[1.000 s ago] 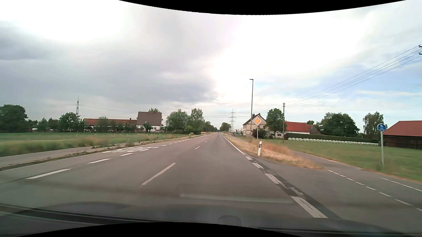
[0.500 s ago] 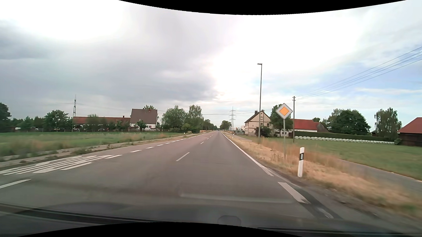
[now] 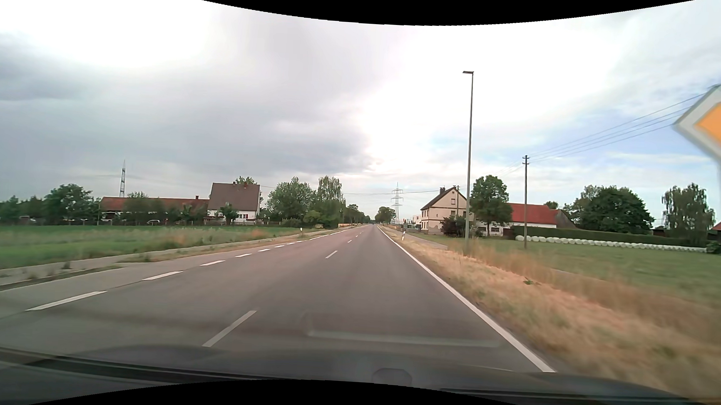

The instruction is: Follow the waypoints while adhering to traffic rules and regulations

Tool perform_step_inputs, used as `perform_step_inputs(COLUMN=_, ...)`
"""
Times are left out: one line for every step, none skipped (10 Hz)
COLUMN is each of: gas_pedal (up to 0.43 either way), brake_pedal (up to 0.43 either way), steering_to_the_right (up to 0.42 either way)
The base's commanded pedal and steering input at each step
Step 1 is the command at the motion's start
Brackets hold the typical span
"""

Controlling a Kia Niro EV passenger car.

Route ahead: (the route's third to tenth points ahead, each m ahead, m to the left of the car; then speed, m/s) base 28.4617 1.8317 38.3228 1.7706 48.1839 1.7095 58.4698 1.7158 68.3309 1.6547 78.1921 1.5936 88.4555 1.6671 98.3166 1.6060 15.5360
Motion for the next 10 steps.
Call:
perform_step_inputs(gas_pedal=0.169, brake_pedal=0.0, steering_to_the_right=-0.001)
perform_step_inputs(gas_pedal=0.169, brake_pedal=0.0, steering_to_the_right=-0.001)
perform_step_inputs(gas_pedal=0.169, brake_pedal=0.0, steering_to_the_right=-0.001)
perform_step_inputs(gas_pedal=0.169, brake_pedal=0.0, steering_to_the_right=-0.001)
perform_step_inputs(gas_pedal=0.169, brake_pedal=0.0, steering_to_the_right=-0.001)
perform_step_inputs(gas_pedal=0.169, brake_pedal=0.0, steering_to_the_right=-0.001)
perform_step_inputs(gas_pedal=0.169, brake_pedal=0.0, steering_to_the_right=-0.001)
perform_step_inputs(gas_pedal=0.169, brake_pedal=0.0, steering_to_the_right=-0.001)
perform_step_inputs(gas_pedal=0.169, brake_pedal=0.0, steering_to_the_right=-0.001)
perform_step_inputs(gas_pedal=0.169, brake_pedal=0.0, steering_to_the_right=-0.001)
